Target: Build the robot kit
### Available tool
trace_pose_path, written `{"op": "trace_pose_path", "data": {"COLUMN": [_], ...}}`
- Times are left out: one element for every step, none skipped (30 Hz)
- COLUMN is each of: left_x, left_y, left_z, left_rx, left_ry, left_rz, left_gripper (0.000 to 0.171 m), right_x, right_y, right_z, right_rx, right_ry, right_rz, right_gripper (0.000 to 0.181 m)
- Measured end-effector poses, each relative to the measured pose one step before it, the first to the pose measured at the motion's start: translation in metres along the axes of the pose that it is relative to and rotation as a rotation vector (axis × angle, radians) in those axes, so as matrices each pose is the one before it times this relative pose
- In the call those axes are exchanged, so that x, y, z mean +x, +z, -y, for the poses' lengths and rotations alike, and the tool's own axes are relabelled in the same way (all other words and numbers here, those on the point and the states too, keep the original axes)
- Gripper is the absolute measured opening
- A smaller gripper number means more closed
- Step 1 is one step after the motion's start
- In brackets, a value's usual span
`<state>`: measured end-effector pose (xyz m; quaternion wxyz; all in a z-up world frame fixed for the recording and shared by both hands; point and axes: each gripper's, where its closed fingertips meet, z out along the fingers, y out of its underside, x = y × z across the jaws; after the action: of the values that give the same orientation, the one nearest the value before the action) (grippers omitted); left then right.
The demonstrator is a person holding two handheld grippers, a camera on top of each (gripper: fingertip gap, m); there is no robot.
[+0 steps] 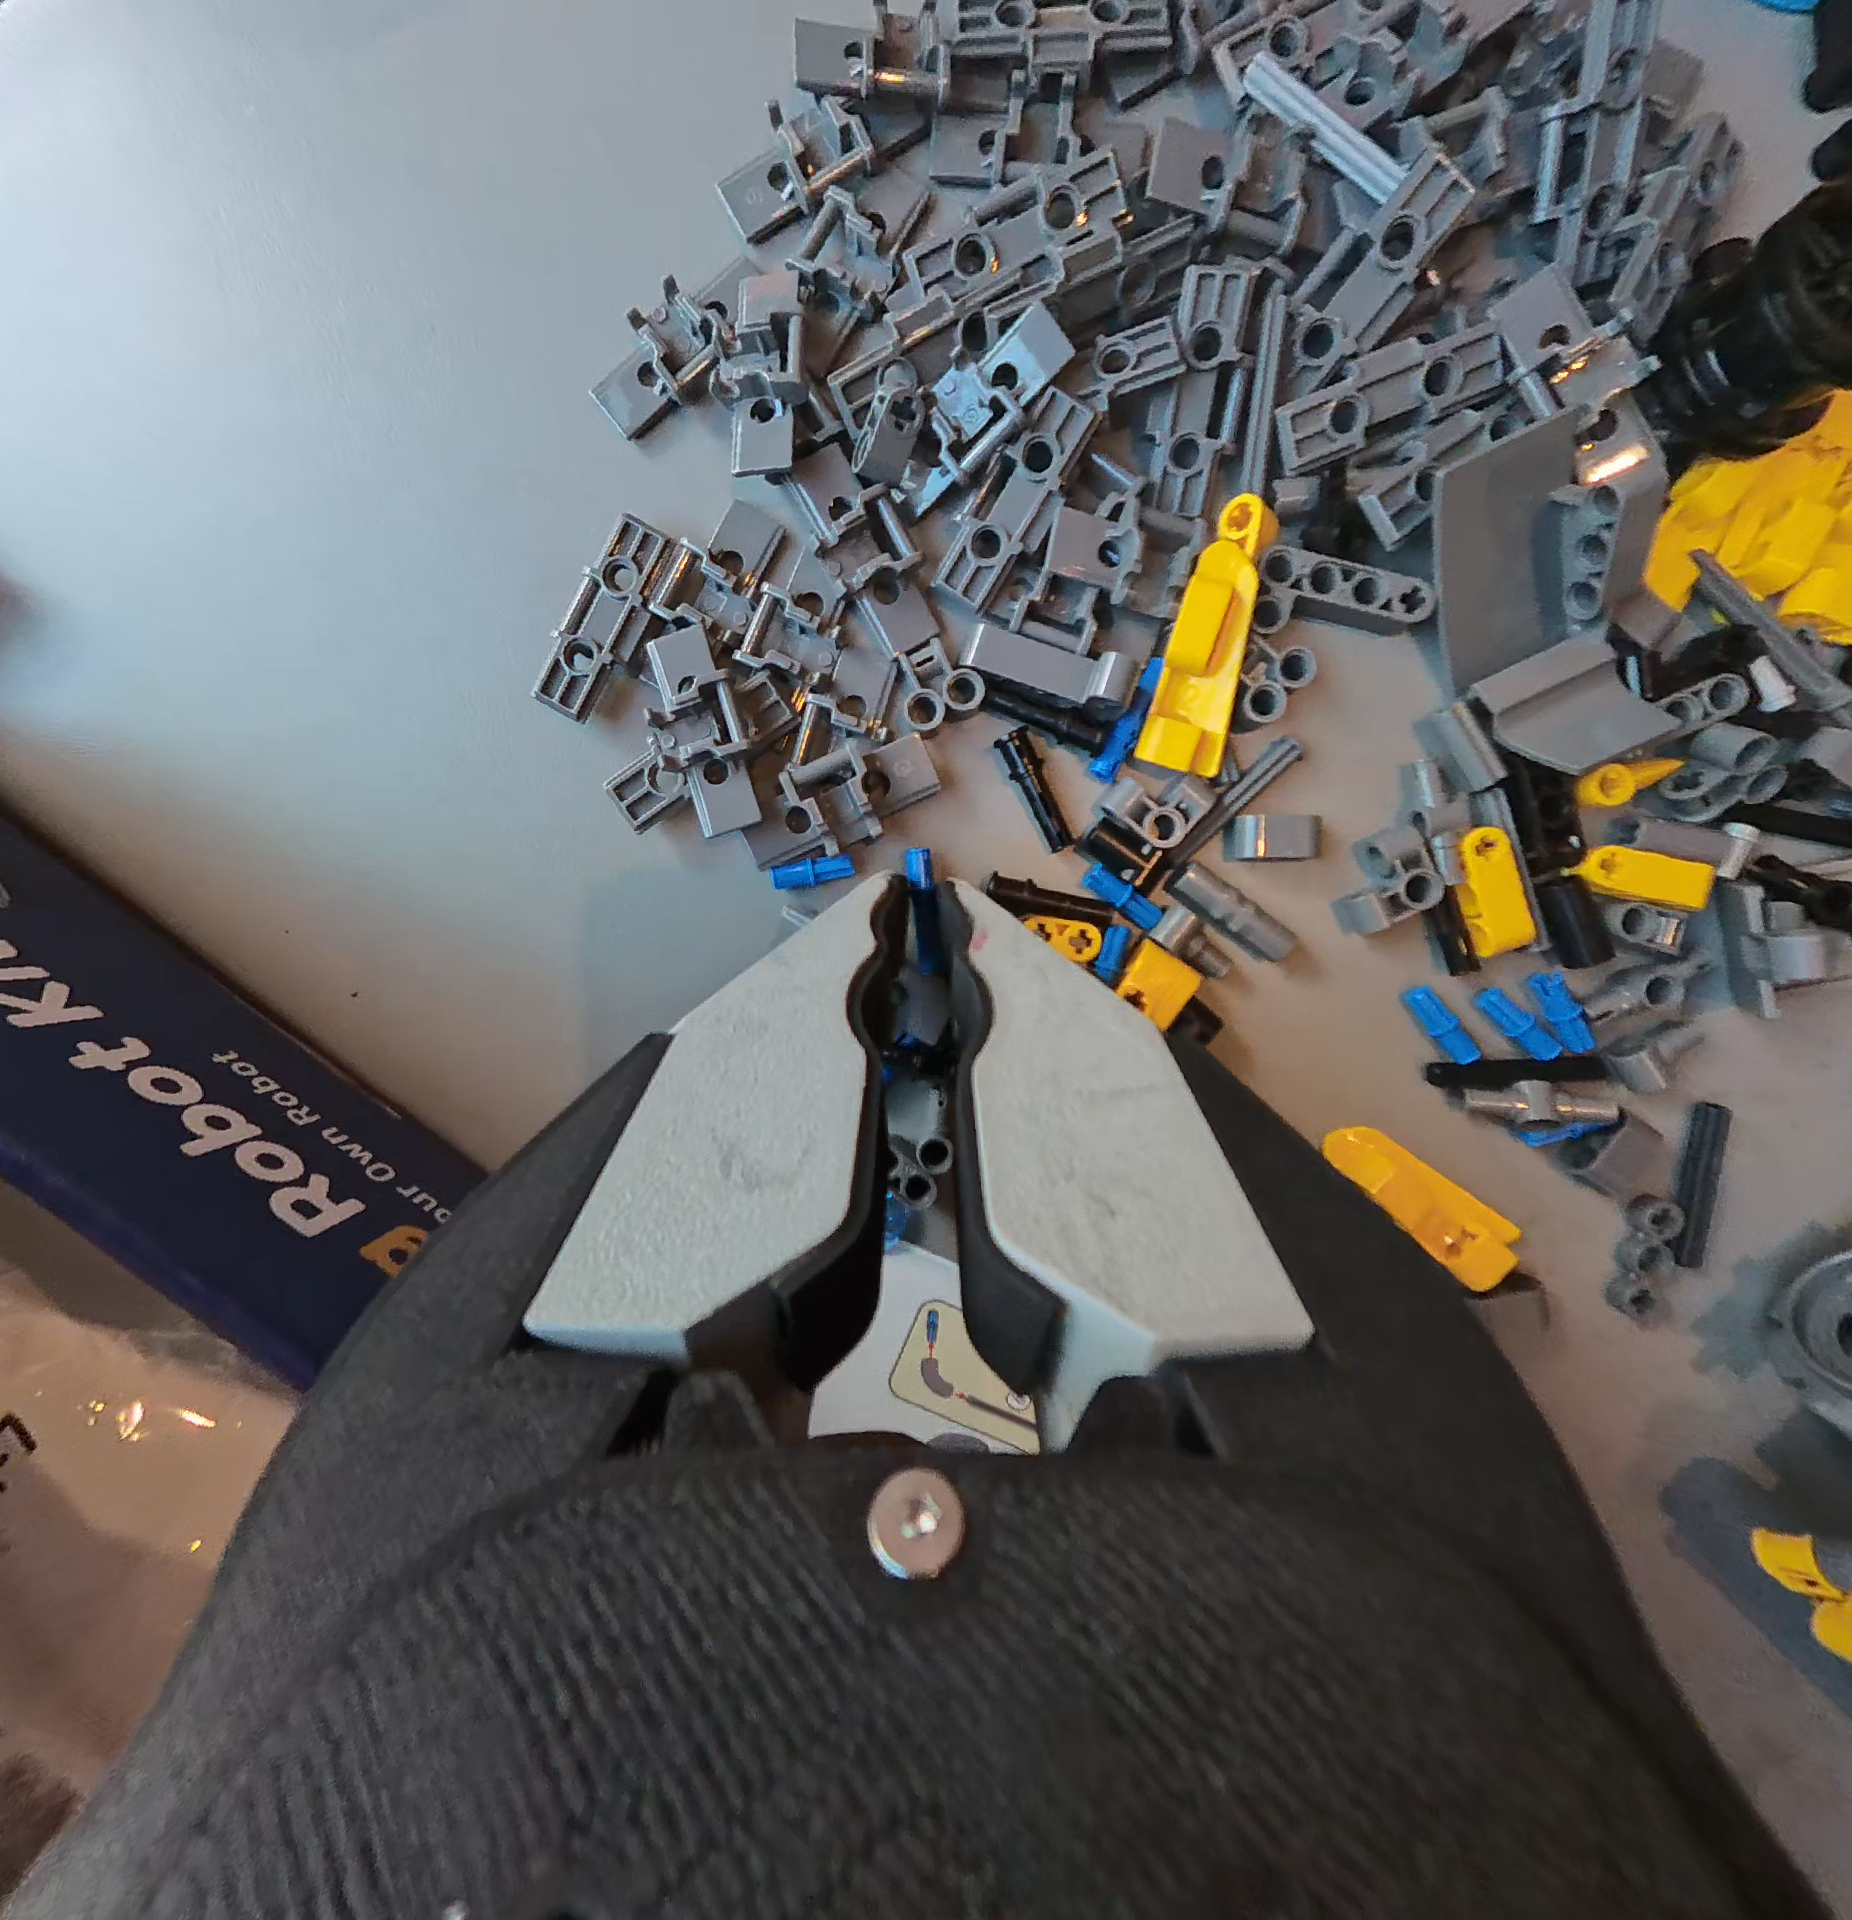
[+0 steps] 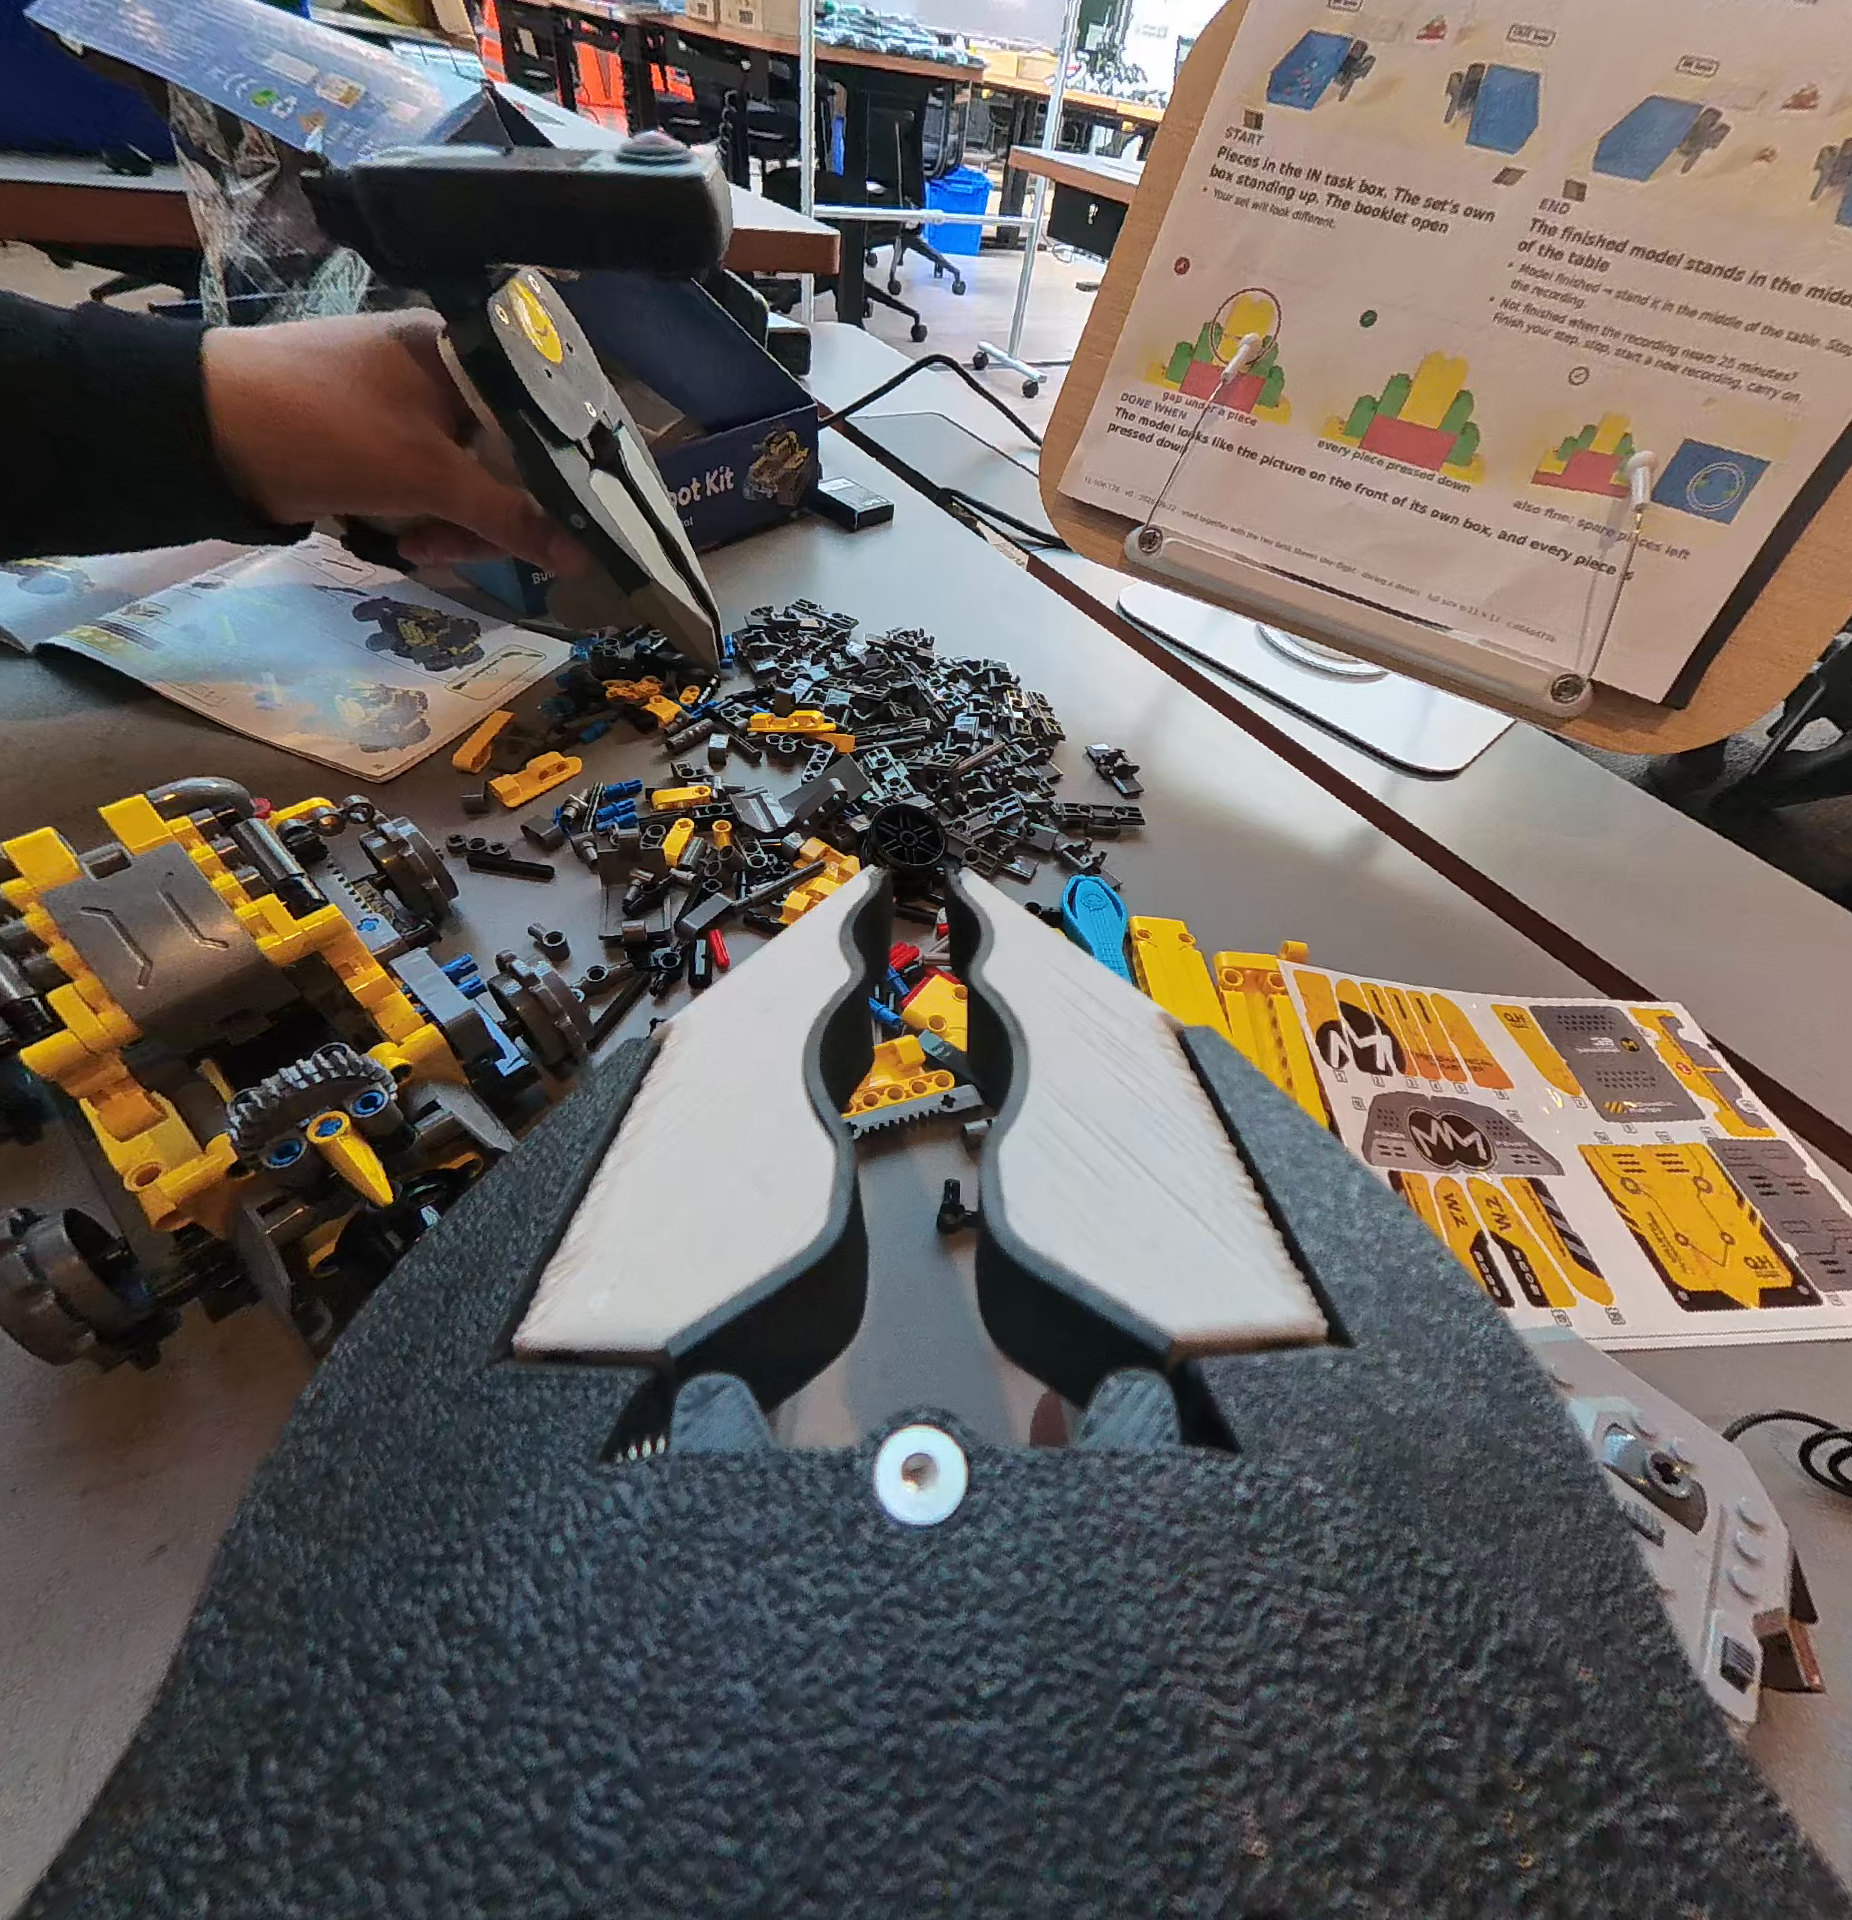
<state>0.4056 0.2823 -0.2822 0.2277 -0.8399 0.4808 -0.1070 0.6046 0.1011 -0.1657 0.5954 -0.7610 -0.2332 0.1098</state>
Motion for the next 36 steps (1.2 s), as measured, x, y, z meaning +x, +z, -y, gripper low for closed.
{"op": "trace_pose_path", "data": {"left_x": [0.00119, 0.00132, 0.00360, 0.00768, 0.01042, 0.01328, 0.01715, 0.02120, 0.02311, 0.02259, 0.02089, 0.01712, 0.01430, 0.01107, 0.00508, 0.00219, 0.00146, 0.00033, -0.00090, -0.00123, -0.00046, 0.00210, 0.00274, 0.00171, 0.00189, 0.00136, -0.00008, -0.00076, -0.00098, -0.00024, 0.00057, 0.00063, 0.00137, 0.00132, -0.00002, 0.00006], "left_y": [-0.00202, -0.00295, -0.00423, -0.00618, -0.00796, -0.00911, -0.00954, -0.00949, -0.00780, -0.00456, -0.00132, 0.00156, 0.00312, 0.00367, 0.00339, 0.00264, 0.00224, 0.00176, 0.00160, 0.00186, 0.00228, 0.00253, 0.00238, 0.00197, 0.00123, 0.00058, -0.00014, -0.00005, 0.00028, 0.00080, 0.00120, 0.00114, 0.00092, 0.00091, 0.00097, 0.00052], "left_z": [0.00134, 0.00179, 0.00379, 0.00714, 0.01052, 0.01350, 0.01620, 0.01850, 0.01885, 0.01780, 0.01613, 0.01390, 0.01067, 0.00956, 0.00877, 0.00750, 0.00582, 0.00485, 0.00376, 0.00147, -0.00023, -0.00083, -0.00059, 0.00023, 0.00134, 0.00228, 0.00320, 0.00297, 0.00199, 0.00109, 0.00049, 0.00058, 0.00093, 0.00072, -0.00033, 0.00001], "left_rx": [0.00900, 0.01077, 0.02210, 0.04296, 0.06146, 0.07702, 0.08873, 0.09960, 0.09147, 0.06754, 0.04232, 0.01904, -0.00339, -0.00551, -0.00018, -0.00232, -0.00834, -0.00969, -0.01019, -0.01858, -0.02559, -0.02200, -0.01651, -0.00693, 0.00214, 0.00763, 0.01158, 0.01024, 0.00433, 0.00093, -0.00226, 0.00015, 0.00231, 0.00186, -0.00305, 0.00181], "left_ry": [0.0053, 0.0042, 0.0094, 0.0198, 0.0348, 0.0575, 0.0821, 0.1024, 0.1132, 0.1112, 0.0987, 0.0794, 0.0697, 0.0684, 0.0608, 0.0556, 0.0525, 0.0488, 0.0442, 0.0416, 0.0359, 0.0286, 0.0211, 0.0154, 0.0104, 0.0064, 0.0045, 0.0019, 0.0003, 0.0017, 0.0037, 0.0053, 0.0027, -0.0021, -0.0028, -0.0031], "left_rz": [-0.0028, -0.0017, -0.0124, -0.0288, -0.0346, -0.0379, -0.0451, -0.0495, -0.0437, -0.0354, -0.0319, -0.0229, -0.0199, -0.0090, 0.0184, 0.0273, 0.0263, 0.0294, 0.0338, 0.0318, 0.0233, 0.0043, -0.0010, 0.0049, 0.0005, 0.0017, 0.0090, 0.0096, 0.0080, 0.0021, -0.0012, 0.0008, -0.0035, -0.0057, 0.0014, -0.0003], "left_gripper": [0.002, 0.002, 0.003, 0.002, 0.002, 0.002, 0.003, 0.002, 0.002, 0.002, 0.002, 0.002, 0.002, 0.002, 0.002, 0.002, 0.002, 0.002, 0.002, 0.002, 0.002, 0.002, 0.002, 0.002, 0.002, 0.002, 0.002, 0.001, 0.001, 0.001, 0.001, 0.001, 0.001, 0.001, 0.002, 0.002], "right_x": [-0.00006, 0.00006, -0.00014, -0.00110, -0.00262, -0.00291, -0.00291, -0.00321, -0.00438, -0.00715, -0.00889, -0.00927, -0.01029, -0.01132, -0.00981, -0.00513, -0.00195, -0.00184, -0.00071, 0.00062, 0.00014, 0.00001, 0.00011, 0.00055, 0.00110, 0.00160, -0.00054, -0.00263, -0.00121, 0.00101, 0.00119, 0.00060, 0.00066, 0.00098, 0.00053, 0.00084], "right_y": [0.00013, 0.00021, 0.00001, 0.00000, -0.00007, -0.00007, 0.00001, -0.00007, -0.00006, 0.00022, 0.00056, 0.00094, 0.00105, 0.00139, 0.00186, 0.00207, 0.00221, 0.00212, 0.00213, 0.00188, 0.00161, 0.00126, 0.00068, 0.00025, -0.00020, -0.00033, -0.00006, 0.00026, 0.00045, 0.00073, 0.00066, 0.00058, 0.00035, 0.00008, -0.00028, -0.00068], "right_z": [-0.00040, -0.00035, -0.00024, 0.00047, 0.00148, 0.00171, 0.00159, 0.00171, 0.00244, 0.00288, 0.00363, 0.00398, 0.00384, 0.00288, 0.00087, -0.00052, -0.00156, -0.00283, -0.00318, -0.00257, -0.00145, -0.00043, 0.00028, 0.00034, 0.00027, 0.00019, -0.00016, 0.00006, 0.00006, -0.00077, -0.00143, -0.00112, -0.00067, -0.00040, -0.00007, 0.00052], "right_rx": [-0.0011, -0.0015, 0.0000, 0.0046, 0.0109, 0.0128, 0.0116, 0.0140, 0.0197, 0.0213, 0.0240, 0.0276, 0.0271, 0.0224, 0.0090, 0.0006, -0.0029, -0.0123, -0.0170, -0.0129, -0.0070, -0.0009, 0.0024, 0.0025, 0.0026, 0.0013, -0.0002, 0.0006, -0.0001, -0.0048, -0.0090, -0.0068, -0.0028, -0.0005, 0.0015, 0.0045], "right_ry": [-0.0003, 0.0005, 0.0020, 0.0067, 0.0163, 0.0253, 0.0299, 0.0301, 0.0352, 0.0432, 0.0454, 0.0442, 0.0397, 0.0378, 0.0384, 0.0318, 0.0215, 0.0158, 0.0125, 0.0063, 0.0015, -0.0009, 0.0003, 0.0023, 0.0039, 0.0067, 0.0067, 0.0044, 0.0001, -0.0040, -0.0059, -0.0052, -0.0024, 0.0006, 0.0028, 0.0053], "right_rz": [0.0001, 0.0002, 0.0021, 0.0104, 0.0232, 0.0287, 0.0315, 0.0342, 0.0423, 0.0615, 0.0731, 0.0744, 0.0780, 0.0843, 0.0755, 0.0446, 0.0201, 0.0179, 0.0092, -0.0009, -0.0013, -0.0022, -0.0033, -0.0036, -0.0065, -0.0065, 0.0081, 0.0193, 0.0068, -0.0093, -0.0110, -0.0056, -0.0044, -0.0040, 0.0006, 0.0013], "right_gripper": [0.010, 0.010, 0.010, 0.010, 0.010, 0.011, 0.013, 0.015, 0.015, 0.016, 0.017, 0.020, 0.021, 0.020, 0.020, 0.018, 0.018, 0.017, 0.017, 0.017, 0.017, 0.017, 0.017, 0.017, 0.017, 0.017, 0.018, 0.018, 0.018, 0.018, 0.017, 0.015, 0.012, 0.009, 0.009, 0.007]}}
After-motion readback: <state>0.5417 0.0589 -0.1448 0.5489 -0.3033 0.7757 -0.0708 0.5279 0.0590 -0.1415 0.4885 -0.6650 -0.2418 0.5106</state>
